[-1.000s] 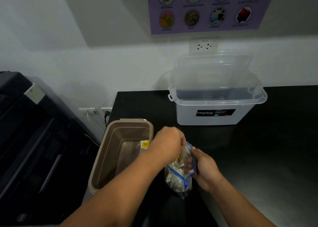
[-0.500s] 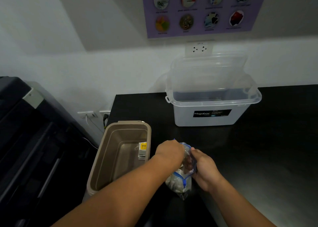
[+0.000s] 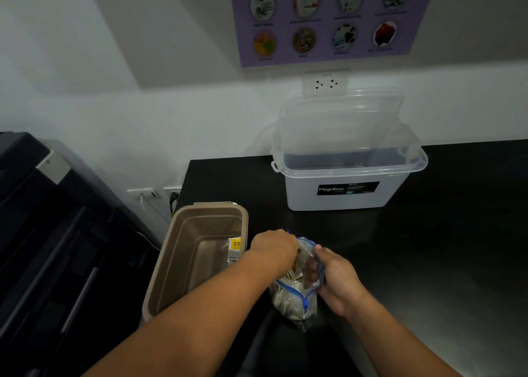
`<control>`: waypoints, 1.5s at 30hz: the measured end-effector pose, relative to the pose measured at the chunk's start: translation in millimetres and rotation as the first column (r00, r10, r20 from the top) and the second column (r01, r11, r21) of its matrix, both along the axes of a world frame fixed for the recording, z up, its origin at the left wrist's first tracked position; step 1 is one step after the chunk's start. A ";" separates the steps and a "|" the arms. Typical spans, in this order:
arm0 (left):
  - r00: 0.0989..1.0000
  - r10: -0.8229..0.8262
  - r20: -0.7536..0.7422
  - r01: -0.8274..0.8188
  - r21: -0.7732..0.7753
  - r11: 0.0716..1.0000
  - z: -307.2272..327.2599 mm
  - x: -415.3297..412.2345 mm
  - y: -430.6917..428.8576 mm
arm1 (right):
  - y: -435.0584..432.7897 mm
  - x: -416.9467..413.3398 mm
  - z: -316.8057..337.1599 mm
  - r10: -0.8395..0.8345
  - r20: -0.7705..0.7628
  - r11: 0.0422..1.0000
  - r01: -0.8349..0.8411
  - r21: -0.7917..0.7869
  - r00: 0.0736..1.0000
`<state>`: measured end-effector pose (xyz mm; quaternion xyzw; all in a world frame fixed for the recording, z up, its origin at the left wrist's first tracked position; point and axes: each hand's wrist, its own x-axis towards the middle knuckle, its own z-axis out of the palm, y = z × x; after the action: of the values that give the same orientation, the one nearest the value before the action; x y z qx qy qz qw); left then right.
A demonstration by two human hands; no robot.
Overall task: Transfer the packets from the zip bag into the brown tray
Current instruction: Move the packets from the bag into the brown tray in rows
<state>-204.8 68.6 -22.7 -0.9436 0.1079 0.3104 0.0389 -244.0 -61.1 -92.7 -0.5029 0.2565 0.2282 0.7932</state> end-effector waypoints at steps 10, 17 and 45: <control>0.988 0.118 0.100 -0.097 -0.188 0.977 8.7 3.2 6.9 | -3.3 0.0 -0.1 -0.013 -0.003 1.000 0.013 -0.014 1.000; 0.975 0.219 0.034 -0.183 -0.435 0.881 27.1 6.0 23.8 | -1.8 0.6 3.2 -0.004 -0.022 1.000 0.004 -0.018 1.000; 0.546 0.805 -0.231 -0.668 -0.700 0.252 -7.1 -2.8 152.1 | 2.4 2.4 2.2 0.050 -0.020 0.998 -0.051 -0.037 0.999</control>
<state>-207.6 220.7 -29.7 -0.8350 -0.2383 0.1378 -0.4765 -241.6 -58.7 -90.4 -0.5220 0.2555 0.2479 0.7751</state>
